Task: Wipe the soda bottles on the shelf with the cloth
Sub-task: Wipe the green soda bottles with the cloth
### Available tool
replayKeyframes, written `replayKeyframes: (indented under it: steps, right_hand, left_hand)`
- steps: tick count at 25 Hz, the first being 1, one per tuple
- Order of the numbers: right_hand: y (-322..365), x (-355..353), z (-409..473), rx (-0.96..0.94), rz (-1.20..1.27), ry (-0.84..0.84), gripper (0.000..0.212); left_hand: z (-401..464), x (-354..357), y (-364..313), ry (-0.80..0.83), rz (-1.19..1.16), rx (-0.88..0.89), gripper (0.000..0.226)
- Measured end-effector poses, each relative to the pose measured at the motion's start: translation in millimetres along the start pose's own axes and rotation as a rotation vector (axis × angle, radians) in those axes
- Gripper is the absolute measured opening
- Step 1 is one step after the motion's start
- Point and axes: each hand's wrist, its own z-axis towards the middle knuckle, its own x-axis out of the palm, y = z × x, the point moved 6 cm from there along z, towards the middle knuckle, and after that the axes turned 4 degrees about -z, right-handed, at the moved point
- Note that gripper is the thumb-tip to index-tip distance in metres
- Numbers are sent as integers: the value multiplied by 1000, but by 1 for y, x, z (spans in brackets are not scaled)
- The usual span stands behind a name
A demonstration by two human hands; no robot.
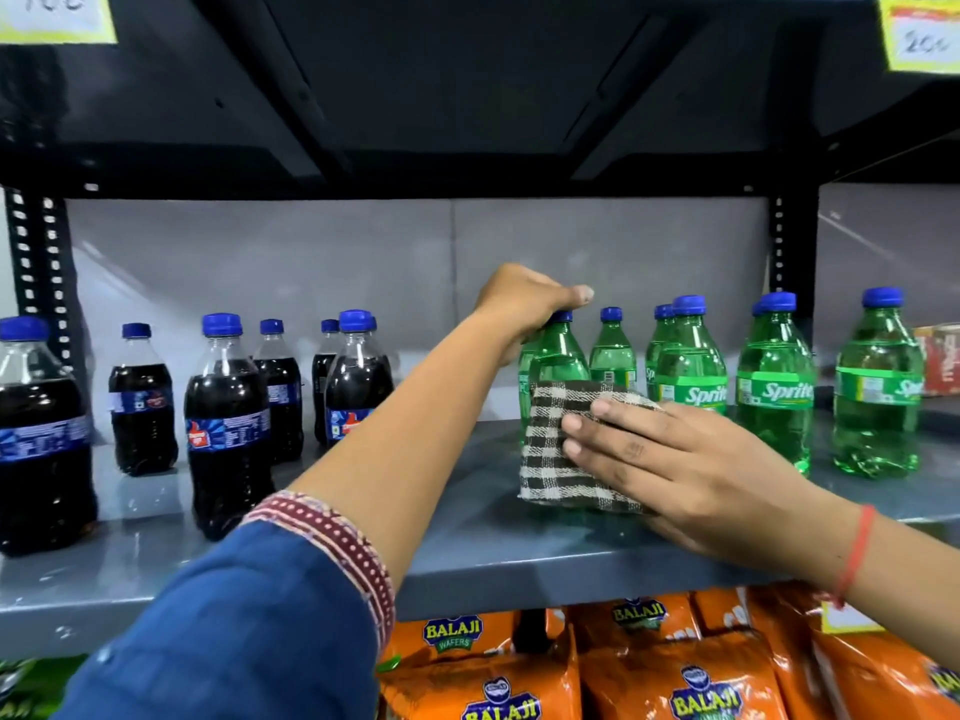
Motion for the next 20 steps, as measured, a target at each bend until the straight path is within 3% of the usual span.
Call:
replayKeyframes:
  steps: [2, 10, 13, 16, 20]
  right_hand:
    - [-1, 5, 0, 7, 0, 2, 47]
    - [-9, 43, 18, -42, -200, 164, 61]
    - [-12, 47, 25, 4, -189, 148, 62]
    - [-7, 50, 28, -99, -207, 153, 63]
    - [-18, 47, 31, 15, -152, 122, 62]
  left_hand:
    - [2, -2, 5, 39, -79, -34, 5]
    - [7, -5, 14, 278, -259, -132, 15]
    - [8, -8, 15, 306, -285, -137, 17]
    - [8, -9, 17, 326, -298, -143, 17]
    - [9, -7, 16, 341, -296, -156, 17]
